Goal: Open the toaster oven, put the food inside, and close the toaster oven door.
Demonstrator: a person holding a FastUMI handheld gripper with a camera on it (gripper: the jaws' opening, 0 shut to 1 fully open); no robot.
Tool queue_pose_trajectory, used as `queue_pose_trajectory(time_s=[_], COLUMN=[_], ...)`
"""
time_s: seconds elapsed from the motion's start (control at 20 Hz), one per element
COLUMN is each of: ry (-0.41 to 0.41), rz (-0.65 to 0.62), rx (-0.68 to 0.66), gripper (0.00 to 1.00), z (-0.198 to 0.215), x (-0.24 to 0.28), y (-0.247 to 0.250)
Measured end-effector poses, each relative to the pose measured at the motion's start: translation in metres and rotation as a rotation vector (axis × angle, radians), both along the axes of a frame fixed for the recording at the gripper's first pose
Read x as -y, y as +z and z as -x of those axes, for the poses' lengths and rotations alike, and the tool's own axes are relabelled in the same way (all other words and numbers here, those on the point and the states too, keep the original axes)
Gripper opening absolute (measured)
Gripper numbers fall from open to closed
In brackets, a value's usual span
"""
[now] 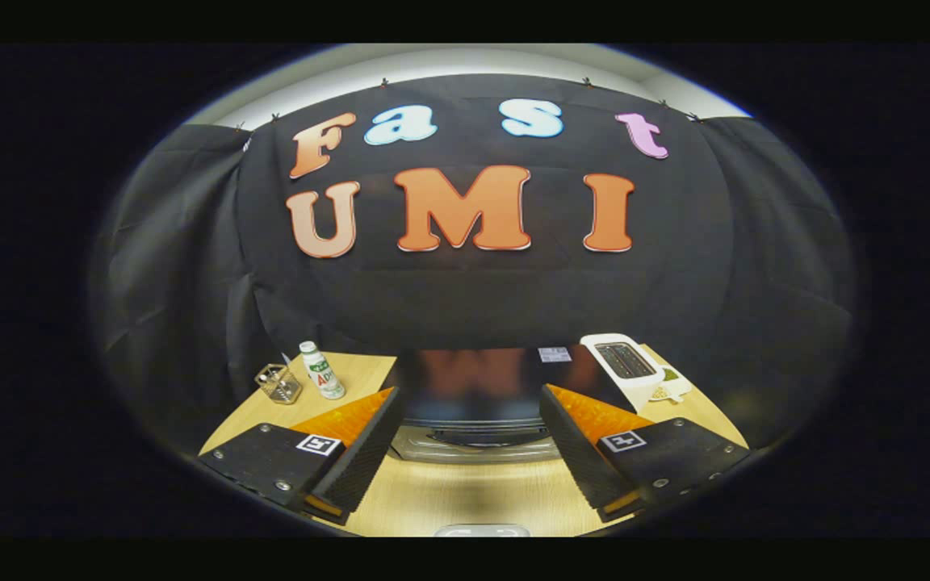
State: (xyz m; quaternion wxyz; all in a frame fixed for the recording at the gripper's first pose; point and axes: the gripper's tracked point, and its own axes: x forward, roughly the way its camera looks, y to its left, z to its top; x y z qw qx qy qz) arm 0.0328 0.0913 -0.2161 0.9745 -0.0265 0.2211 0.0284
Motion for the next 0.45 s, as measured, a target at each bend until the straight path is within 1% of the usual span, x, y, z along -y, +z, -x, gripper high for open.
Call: queue_pose_trajectory(time_s=[0.2,0.3,0.45], ry=[0.002,0.007,-0.002], rz=[0.0,-0.006,0.017], rx=[0.056,0.061,0.059], gripper=[1.0,1.0,1.0], z=[0.004,0.006,0.006], x=[0.002,0.001,0.01], y=[0.03,0.035,0.031])
